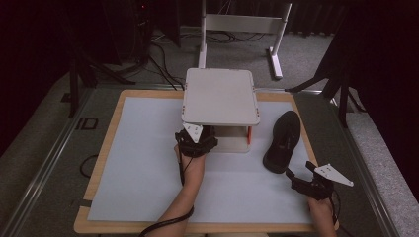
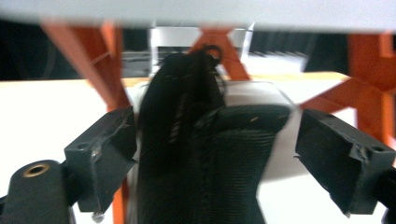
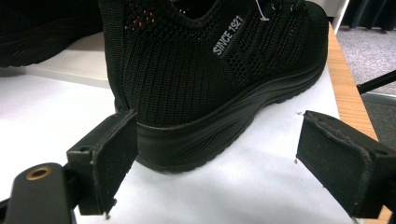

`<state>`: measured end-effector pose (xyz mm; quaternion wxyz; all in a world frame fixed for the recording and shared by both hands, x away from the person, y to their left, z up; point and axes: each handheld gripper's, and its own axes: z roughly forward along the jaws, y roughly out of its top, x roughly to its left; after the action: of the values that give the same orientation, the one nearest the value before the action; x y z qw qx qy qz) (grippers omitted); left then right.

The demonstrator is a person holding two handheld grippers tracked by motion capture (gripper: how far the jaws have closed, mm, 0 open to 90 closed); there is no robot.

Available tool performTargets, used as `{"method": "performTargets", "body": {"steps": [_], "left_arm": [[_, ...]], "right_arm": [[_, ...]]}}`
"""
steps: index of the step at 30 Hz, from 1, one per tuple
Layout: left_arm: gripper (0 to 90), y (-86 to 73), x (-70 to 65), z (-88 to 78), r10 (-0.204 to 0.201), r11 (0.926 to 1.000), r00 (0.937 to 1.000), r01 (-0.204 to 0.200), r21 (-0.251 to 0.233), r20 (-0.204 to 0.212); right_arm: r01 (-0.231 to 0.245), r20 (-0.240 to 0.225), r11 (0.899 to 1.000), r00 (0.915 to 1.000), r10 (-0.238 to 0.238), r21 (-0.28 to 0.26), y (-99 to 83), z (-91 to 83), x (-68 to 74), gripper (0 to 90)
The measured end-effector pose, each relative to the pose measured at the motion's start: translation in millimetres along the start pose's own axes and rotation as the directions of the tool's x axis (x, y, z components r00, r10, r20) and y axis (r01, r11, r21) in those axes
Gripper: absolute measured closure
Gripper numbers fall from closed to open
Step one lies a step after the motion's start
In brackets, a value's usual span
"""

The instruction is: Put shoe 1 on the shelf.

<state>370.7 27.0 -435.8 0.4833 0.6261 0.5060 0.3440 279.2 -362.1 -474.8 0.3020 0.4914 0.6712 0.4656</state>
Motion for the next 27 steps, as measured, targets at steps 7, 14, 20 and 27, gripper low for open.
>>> {"method": "performTargets", "body": {"steps": [7, 14, 20, 27], "left_arm": [[1.5, 11.1, 16.7, -19.0, 0.053, 0.9986, 0.9900, -0.053, -0.002, 0.131], [1.6, 16.3, 36.8, -34.5, 0.076, 0.9971, 0.9724, -0.076, -0.008, 0.221], [1.7, 15.9, 55.7, -49.8, 0.085, 0.9964, 0.9620, -0.082, -0.025, 0.260], [1.7, 4.7, 84.8, -70.0, 0.158, 0.9874, 0.9456, -0.148, -0.056, 0.285]], "right_arm": [[0.019, -0.001, 1.000, 0.9998, -0.019, 0.003, 0.3, 0.2, 1.9, 12.2], [0.004, -0.012, 1.000, 0.9999, -0.004, 0.006, 0.6, -0.1, 0.3, 12.2], [0.004, -0.017, 1.000, 0.9999, -0.004, 0.010, 0.7, 0.0, 0.0, 12.2], [0.008, -0.026, 1.000, 0.9996, -0.007, 0.018, 1.2, 0.6, -0.5, 12.2]]}}
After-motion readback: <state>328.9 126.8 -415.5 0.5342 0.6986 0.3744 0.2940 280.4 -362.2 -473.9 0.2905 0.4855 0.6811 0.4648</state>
